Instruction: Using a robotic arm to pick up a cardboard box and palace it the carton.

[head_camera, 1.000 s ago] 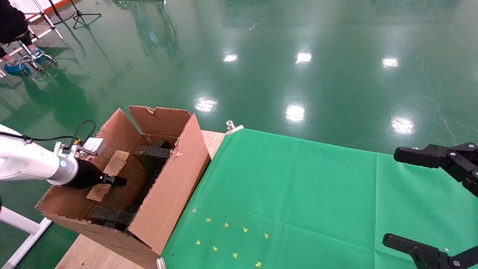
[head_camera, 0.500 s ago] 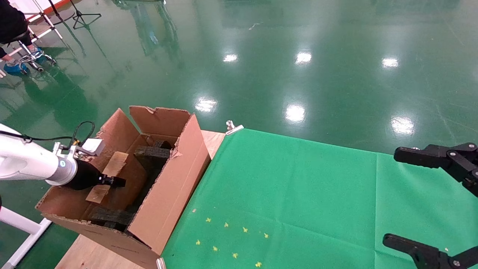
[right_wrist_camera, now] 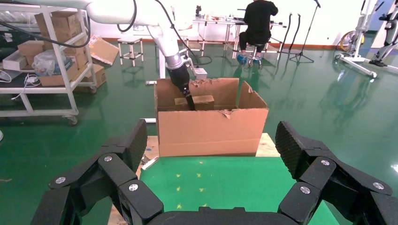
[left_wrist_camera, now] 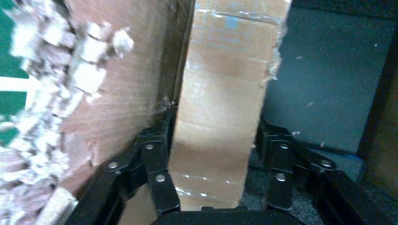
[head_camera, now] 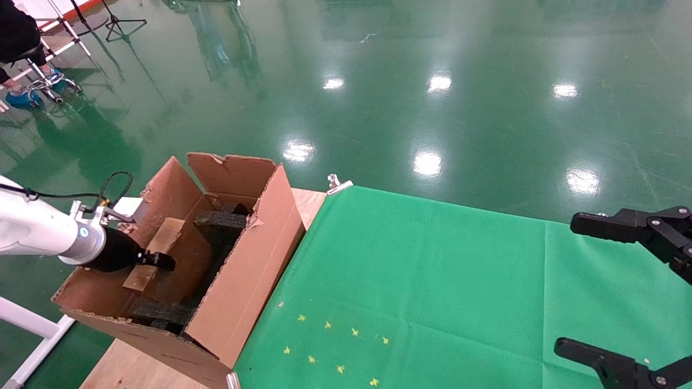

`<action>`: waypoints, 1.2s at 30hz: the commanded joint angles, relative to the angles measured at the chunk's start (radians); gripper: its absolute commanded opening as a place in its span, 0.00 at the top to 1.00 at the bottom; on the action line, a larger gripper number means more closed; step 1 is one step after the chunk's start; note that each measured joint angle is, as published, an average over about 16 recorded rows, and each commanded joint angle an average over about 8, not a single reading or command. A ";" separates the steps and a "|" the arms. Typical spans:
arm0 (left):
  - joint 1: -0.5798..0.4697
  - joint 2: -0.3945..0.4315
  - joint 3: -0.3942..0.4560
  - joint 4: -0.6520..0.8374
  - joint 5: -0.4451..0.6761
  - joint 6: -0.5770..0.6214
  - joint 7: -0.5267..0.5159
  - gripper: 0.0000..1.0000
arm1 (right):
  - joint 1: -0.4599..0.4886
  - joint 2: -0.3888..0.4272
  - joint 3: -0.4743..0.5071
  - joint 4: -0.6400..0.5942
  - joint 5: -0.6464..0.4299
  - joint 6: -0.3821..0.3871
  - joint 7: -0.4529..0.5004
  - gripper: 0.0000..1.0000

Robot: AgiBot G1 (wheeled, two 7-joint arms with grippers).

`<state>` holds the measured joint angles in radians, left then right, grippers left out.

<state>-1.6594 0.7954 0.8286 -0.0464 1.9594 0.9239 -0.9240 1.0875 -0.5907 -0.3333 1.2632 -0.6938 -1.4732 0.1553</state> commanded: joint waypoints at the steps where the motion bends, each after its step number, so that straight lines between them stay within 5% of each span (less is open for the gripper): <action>1: -0.004 -0.001 0.001 -0.001 0.001 0.004 -0.002 0.00 | 0.000 0.000 0.000 0.000 0.000 0.000 0.000 0.00; 14: -0.116 -0.056 -0.042 -0.068 -0.061 0.106 -0.030 0.00 | 0.000 0.000 0.000 0.000 0.000 0.000 0.000 0.00; 29: -0.258 -0.149 -0.240 -0.058 -0.381 0.584 -0.143 0.00 | 0.000 0.000 0.000 0.000 0.000 0.000 0.000 0.00; 36: -0.261 -0.146 -0.257 -0.048 -0.411 0.635 -0.146 0.00 | 0.000 0.000 0.000 0.000 0.001 0.001 0.000 0.00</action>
<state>-1.9144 0.6484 0.5734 -0.1035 1.5492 1.5478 -1.0641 1.0874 -0.5904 -0.3338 1.2629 -0.6931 -1.4726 0.1550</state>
